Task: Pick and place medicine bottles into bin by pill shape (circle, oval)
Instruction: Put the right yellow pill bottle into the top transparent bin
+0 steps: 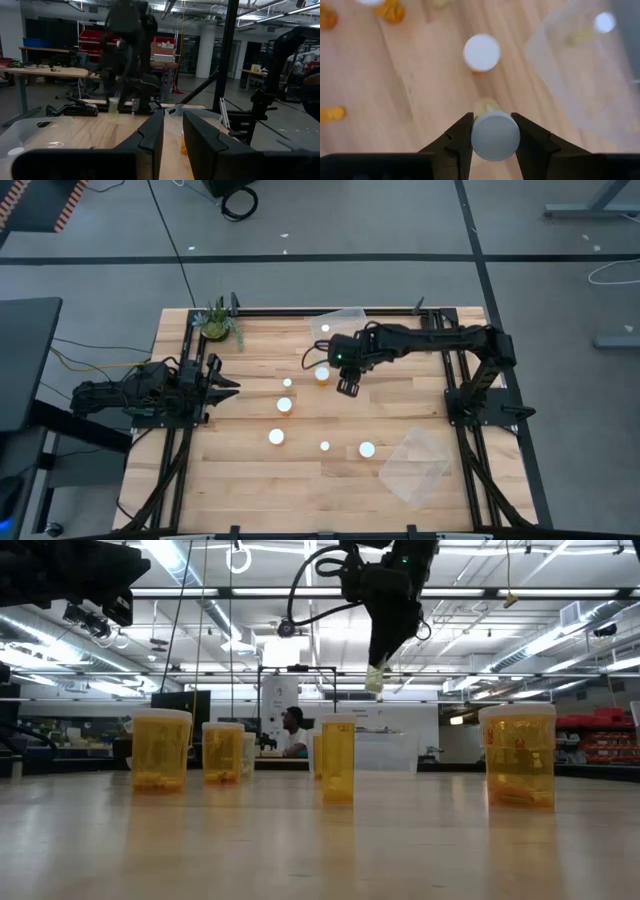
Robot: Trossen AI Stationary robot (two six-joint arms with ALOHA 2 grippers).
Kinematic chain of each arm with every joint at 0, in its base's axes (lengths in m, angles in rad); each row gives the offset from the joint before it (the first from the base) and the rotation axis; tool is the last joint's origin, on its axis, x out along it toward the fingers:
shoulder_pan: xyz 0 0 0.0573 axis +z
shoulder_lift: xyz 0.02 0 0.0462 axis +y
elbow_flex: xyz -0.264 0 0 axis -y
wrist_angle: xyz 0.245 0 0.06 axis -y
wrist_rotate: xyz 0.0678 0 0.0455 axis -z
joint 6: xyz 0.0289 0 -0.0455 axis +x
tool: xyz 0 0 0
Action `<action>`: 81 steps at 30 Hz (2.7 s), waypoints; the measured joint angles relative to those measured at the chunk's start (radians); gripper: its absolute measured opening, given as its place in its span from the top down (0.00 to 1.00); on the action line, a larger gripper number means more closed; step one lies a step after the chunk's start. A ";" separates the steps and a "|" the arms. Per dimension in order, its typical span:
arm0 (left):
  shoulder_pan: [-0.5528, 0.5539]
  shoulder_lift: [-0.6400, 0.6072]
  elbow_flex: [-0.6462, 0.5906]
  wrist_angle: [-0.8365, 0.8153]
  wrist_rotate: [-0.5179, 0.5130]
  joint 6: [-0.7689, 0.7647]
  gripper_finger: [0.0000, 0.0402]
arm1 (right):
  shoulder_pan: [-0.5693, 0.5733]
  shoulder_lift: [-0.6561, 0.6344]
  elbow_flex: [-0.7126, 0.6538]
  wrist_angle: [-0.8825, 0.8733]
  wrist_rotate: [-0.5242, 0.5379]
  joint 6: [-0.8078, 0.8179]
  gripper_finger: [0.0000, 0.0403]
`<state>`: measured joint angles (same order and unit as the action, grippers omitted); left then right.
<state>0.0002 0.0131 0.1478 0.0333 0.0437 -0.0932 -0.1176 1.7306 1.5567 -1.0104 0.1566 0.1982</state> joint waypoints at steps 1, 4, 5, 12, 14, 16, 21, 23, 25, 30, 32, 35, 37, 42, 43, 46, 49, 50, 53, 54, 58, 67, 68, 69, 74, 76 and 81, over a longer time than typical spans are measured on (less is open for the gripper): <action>0.000 0.000 0.000 0.000 0.000 0.000 0.79 | -0.011 0.000 0.009 0.002 0.000 -0.010 0.67; 0.000 0.000 0.000 0.000 0.000 0.000 0.78 | -0.043 0.010 0.040 -0.004 0.000 -0.033 0.67; 0.000 0.000 0.000 0.000 0.000 0.000 0.78 | -0.053 0.017 0.056 -0.007 0.000 -0.040 0.67; 0.000 0.000 0.000 0.000 0.000 0.000 0.80 | -0.113 0.179 0.312 -0.122 0.007 -0.116 0.67; 0.000 0.000 0.000 0.000 0.000 0.000 0.80 | -0.132 0.236 0.406 -0.157 0.008 -0.137 0.67; 0.000 0.000 0.000 0.000 0.000 0.000 0.80 | -0.154 0.287 0.490 -0.188 0.007 -0.155 0.67; 0.000 0.000 0.000 0.000 0.000 0.000 0.78 | -0.207 0.378 0.618 -0.256 -0.006 -0.173 0.67; 0.000 0.000 0.000 0.000 0.000 0.000 0.78 | -0.231 0.400 0.631 -0.278 -0.011 -0.176 0.67; 0.000 0.000 0.000 0.000 0.000 0.000 0.79 | -0.254 0.414 0.625 -0.283 -0.020 -0.182 0.67; 0.000 0.000 0.000 0.000 0.000 0.000 0.80 | -0.302 0.433 0.595 -0.284 -0.035 -0.184 0.67; 0.000 0.000 0.000 0.000 0.000 0.000 0.80 | -0.319 0.438 0.576 -0.284 -0.037 -0.184 0.67; 0.000 0.000 0.000 0.000 0.000 0.000 0.79 | -0.332 0.437 0.535 -0.258 -0.039 -0.184 0.67; 0.000 0.000 0.000 0.000 0.000 0.000 0.79 | -0.341 0.437 0.511 -0.255 -0.039 -0.184 0.67; 0.000 0.000 0.000 0.000 0.000 0.000 0.79 | -0.348 0.437 0.444 -0.189 -0.054 -0.199 0.67; 0.000 0.000 0.000 0.000 0.000 0.000 0.79 | -0.349 0.437 0.432 -0.176 -0.064 -0.199 0.67; 0.000 0.000 0.000 0.000 0.000 0.000 0.80 | -0.352 0.437 0.398 -0.132 -0.077 -0.203 0.67; 0.000 0.000 0.000 0.000 0.000 0.000 0.80 | -0.354 0.437 0.360 -0.095 -0.084 -0.203 0.67; 0.000 0.000 0.000 0.000 0.000 0.000 0.80 | -0.356 0.437 0.351 -0.087 -0.084 -0.203 0.67; 0.000 0.000 0.000 0.000 0.000 0.000 0.79 | -0.360 0.437 0.312 -0.049 -0.086 -0.203 0.67; 0.000 0.000 0.000 0.000 0.000 0.000 0.79 | -0.361 0.437 0.299 -0.039 -0.088 -0.203 0.67; 0.000 0.000 0.000 0.000 0.000 0.000 0.78 | -0.371 0.437 0.258 0.005 -0.113 -0.203 0.67; 0.000 0.000 0.000 0.000 0.000 0.000 0.80 | -0.373 0.435 0.212 0.053 -0.117 -0.203 0.67; 0.000 0.000 0.000 0.000 0.000 0.000 0.80 | -0.373 0.435 0.212 0.054 -0.117 -0.203 0.67; 0.000 0.000 0.000 0.000 0.000 0.000 0.80 | -0.373 0.435 0.212 0.054 -0.117 -0.203 0.67; 0.000 0.000 0.000 0.000 0.000 0.000 0.78 | -0.373 0.437 0.210 0.059 -0.117 -0.203 0.63; 0.000 0.000 0.000 0.000 0.000 0.000 0.78 | -0.373 0.437 0.209 0.061 -0.117 -0.203 0.60; 0.000 0.000 0.000 0.000 0.000 0.000 0.80 | -0.373 0.436 0.210 0.061 -0.117 -0.203 0.52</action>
<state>0.0005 0.0128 0.1478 0.0333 0.0437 -0.0933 -0.4908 2.1665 1.7664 -0.9497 0.0395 -0.0048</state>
